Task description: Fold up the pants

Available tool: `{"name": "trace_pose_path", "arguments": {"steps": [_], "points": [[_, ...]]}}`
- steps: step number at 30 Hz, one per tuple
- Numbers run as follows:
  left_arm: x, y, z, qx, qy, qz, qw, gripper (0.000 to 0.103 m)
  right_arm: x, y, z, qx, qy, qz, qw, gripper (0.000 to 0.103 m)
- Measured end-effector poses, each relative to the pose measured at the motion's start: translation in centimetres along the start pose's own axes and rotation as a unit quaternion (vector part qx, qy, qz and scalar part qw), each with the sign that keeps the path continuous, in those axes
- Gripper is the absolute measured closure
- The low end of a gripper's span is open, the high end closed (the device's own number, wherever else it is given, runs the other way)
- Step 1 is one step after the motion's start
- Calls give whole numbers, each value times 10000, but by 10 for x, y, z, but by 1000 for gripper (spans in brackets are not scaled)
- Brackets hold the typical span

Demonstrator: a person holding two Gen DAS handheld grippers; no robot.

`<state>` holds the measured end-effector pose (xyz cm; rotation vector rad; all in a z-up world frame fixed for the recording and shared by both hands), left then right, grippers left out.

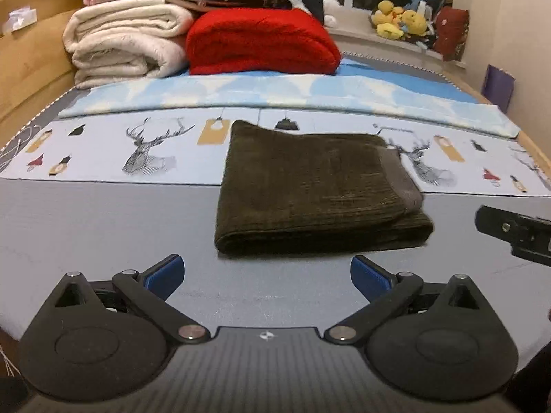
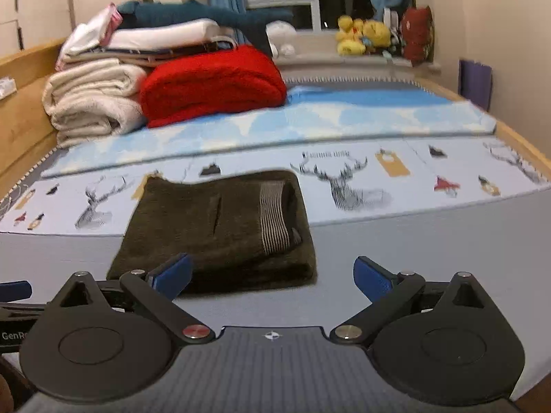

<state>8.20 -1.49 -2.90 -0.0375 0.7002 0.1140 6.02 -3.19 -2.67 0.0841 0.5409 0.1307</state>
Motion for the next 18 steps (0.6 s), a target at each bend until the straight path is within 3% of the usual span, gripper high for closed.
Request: {"name": "trace_pose_path", "arguments": {"steps": [4,10,18], "points": [[8,6,-2,-160,93,21,9998,0,6,9,-8,-114,166,98,9998,3],[21,7,2,62,71,36,9999,0,15,21,-12,-343,259,153,9990,3],[29,9,2,-44,171,-59,9998,0,21,26,-13,-379,318,184,9986,3]]}}
Point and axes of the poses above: each gripper's, at about its wrist camera, not at the fingertips, and x roughly the way its jaws point, y to its left, z to its top, the point moved 8 cm from there along x, roughly the way its jaws point, and after that the axes turned 6 degrees about -y, right-handed, at the moved point
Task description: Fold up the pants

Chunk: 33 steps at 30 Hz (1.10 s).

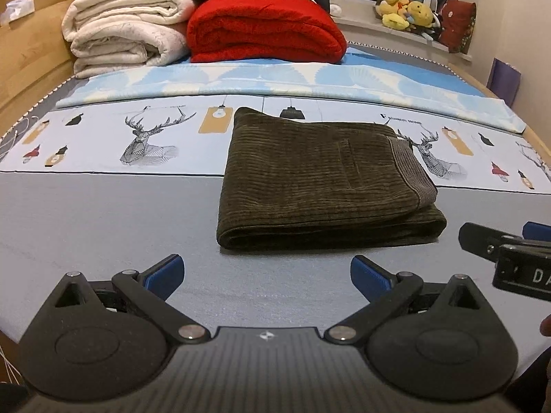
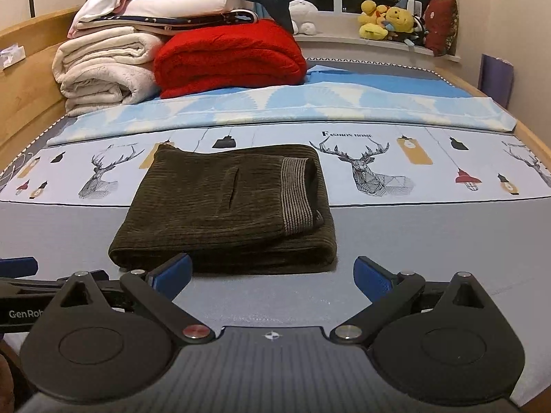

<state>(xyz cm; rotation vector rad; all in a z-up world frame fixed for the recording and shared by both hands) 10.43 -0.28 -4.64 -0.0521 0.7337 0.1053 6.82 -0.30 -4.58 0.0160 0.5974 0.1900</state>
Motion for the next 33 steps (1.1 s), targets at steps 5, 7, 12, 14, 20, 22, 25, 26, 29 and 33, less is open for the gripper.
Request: {"name": "trace_pose_path", "arguments": {"steps": [5,7,12,14,20,22,25,26,29,33], "points": [[1,-2,1,27,-13,-36,10000,0,1,6,-1,-141,-2,32,9999,3],[2,-3,0,31,-7,-41,10000,0,1,8,-1,-201,-11,43,9998,3],[3,-4,-1,48,-12,-58,10000,0,1,9,0,-226,-12,44,9997,3],[3,-3,-1,40,-18,-67,10000,0,1,9,0,-226,-14,44,9997,3],[3,-5,-1,63,-26,-68,10000,0,1,11,1,-239,-21,41,9997,3],[3,-5,-1,57,-25,-67,10000,0,1,11,1,-238,-20,40,9997,3],[3,-5,-1,61,-27,-71,10000,0,1,11,1,-236,-21,43,9997,3],[2,-6,-1,67,-29,-72,9999,0,1,11,1,-239,-20,45,9997,3],[2,-6,-1,88,-36,-80,9999,0,1,11,1,-240,-20,44,9997,3],[3,-6,-1,80,-25,-75,9999,0,1,11,1,-235,-21,37,9997,3]]}}
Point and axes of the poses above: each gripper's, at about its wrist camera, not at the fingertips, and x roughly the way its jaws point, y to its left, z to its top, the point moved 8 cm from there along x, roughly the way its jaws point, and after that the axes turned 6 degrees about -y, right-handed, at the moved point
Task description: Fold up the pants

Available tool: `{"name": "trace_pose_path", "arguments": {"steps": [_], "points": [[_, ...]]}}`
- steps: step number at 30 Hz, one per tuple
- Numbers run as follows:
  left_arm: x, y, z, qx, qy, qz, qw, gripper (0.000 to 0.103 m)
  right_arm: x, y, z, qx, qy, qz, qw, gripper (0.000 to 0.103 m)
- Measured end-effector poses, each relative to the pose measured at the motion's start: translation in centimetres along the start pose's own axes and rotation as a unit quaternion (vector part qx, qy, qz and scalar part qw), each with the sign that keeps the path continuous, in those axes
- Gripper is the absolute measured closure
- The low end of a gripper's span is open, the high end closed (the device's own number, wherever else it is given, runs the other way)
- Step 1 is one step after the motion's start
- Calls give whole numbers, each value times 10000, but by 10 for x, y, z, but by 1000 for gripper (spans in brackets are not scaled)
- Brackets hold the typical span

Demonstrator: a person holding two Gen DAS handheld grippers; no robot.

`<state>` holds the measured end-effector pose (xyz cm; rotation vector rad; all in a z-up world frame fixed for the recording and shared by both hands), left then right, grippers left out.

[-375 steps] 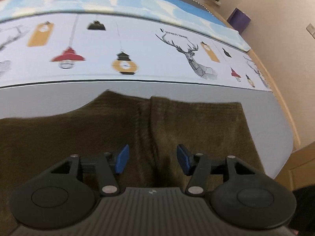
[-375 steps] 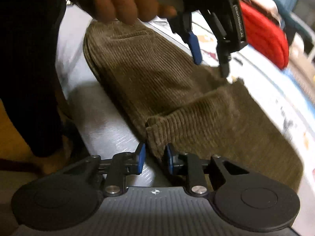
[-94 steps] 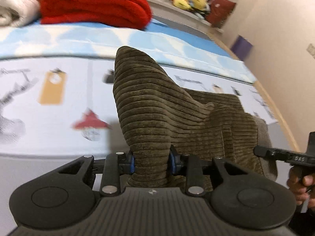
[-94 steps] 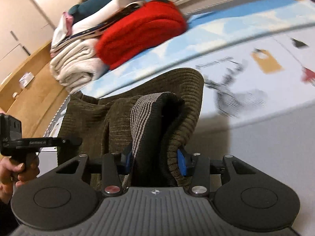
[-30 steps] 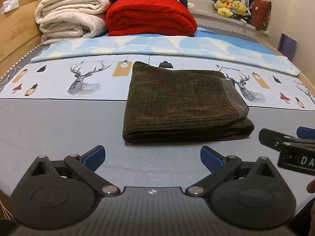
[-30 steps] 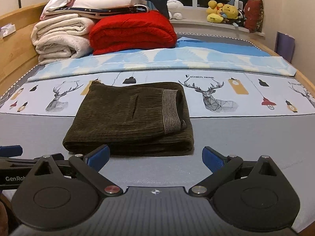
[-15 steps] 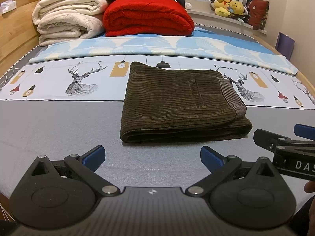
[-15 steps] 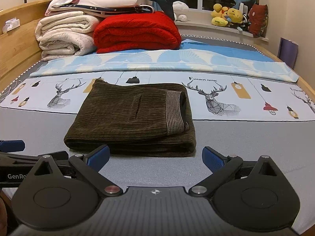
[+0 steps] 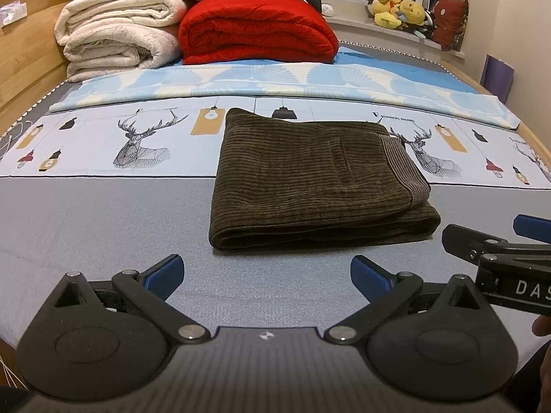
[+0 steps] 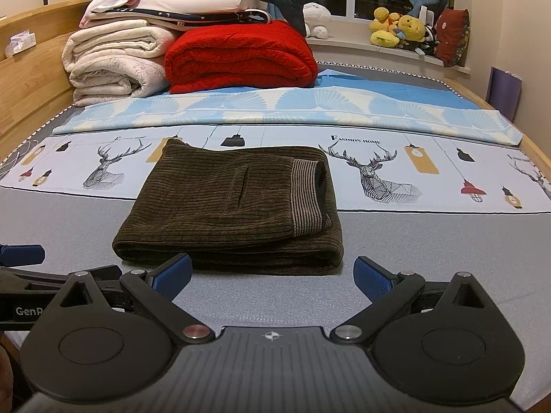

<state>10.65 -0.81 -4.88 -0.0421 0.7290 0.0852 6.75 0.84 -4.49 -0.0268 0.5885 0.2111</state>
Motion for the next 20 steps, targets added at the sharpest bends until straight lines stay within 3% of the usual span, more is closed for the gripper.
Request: {"name": "trace_pose_path", "arguments": {"steps": [20], "points": [[0,-4,-1,27,-69,-24,10000,0,-1,-1,2,37,-6,-6,10000,3]]}}
Point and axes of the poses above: each gripper's, at about its wrist camera, not at the fingertips, and x roughly the way its jaws point, y to its left, z to its top, the point moved 8 cm from there along x, roughly the way its jaws point, and after that the axes turned 6 degrees about -y, right-handed, at the moved point
